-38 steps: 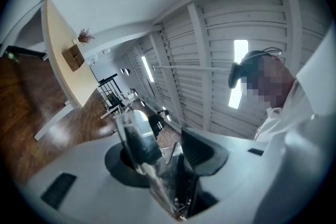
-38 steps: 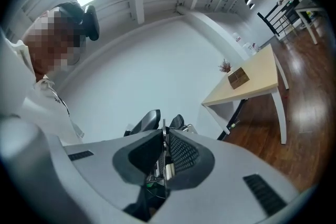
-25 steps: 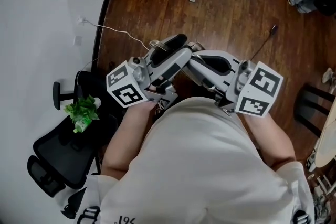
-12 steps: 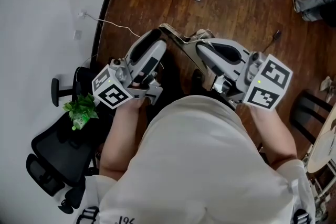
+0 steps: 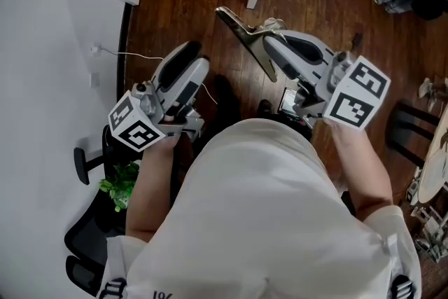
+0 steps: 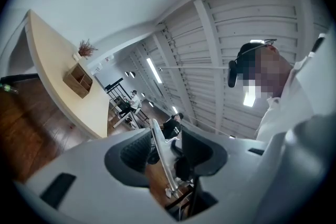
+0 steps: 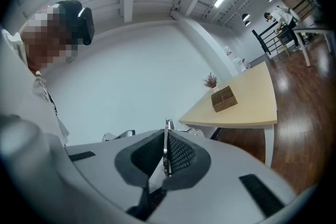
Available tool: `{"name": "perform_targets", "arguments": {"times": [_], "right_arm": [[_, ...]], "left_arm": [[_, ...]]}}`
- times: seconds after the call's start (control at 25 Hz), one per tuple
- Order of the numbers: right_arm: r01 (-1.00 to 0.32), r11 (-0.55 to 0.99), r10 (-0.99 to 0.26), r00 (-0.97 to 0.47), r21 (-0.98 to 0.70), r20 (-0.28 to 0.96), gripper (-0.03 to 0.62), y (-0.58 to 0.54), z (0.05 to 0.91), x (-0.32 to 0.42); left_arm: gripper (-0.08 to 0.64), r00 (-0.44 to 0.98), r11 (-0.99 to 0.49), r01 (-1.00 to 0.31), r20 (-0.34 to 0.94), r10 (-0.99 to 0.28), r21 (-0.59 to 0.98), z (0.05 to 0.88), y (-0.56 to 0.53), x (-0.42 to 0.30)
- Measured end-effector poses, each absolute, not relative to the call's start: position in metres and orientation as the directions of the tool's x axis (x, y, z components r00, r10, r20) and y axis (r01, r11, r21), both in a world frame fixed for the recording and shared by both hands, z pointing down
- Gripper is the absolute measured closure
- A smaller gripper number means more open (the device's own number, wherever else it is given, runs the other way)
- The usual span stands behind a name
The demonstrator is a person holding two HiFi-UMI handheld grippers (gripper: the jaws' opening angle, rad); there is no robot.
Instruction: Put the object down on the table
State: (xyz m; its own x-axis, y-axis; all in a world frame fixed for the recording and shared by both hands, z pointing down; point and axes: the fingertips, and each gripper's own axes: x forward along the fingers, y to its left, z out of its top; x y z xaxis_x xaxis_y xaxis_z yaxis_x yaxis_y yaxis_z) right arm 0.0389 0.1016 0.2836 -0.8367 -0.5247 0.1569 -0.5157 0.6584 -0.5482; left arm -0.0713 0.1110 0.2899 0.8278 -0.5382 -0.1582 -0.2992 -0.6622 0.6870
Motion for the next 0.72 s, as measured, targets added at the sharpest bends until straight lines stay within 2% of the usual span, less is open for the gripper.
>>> {"name": "perform_targets", "arguments": {"times": [0.36,0.72], "right_arm": [[-0.619,0.599,-0.630,-0.756,-0.508,0.178,0.591,0.021,0.283,0.018],[-0.658,0.602,-0.647,-0.734,-0.452,0.205,0.591,-0.042,0.294,0.011]], "left_arm": [[0.380,0.874,-0.682,-0.251,-0.142,-0.465,0.687,0.290,0.050,-0.104],[0.380,0.888,-0.676,-0.260,-0.104,-0.447,0.689,0.296,0.001,-0.110]]}}
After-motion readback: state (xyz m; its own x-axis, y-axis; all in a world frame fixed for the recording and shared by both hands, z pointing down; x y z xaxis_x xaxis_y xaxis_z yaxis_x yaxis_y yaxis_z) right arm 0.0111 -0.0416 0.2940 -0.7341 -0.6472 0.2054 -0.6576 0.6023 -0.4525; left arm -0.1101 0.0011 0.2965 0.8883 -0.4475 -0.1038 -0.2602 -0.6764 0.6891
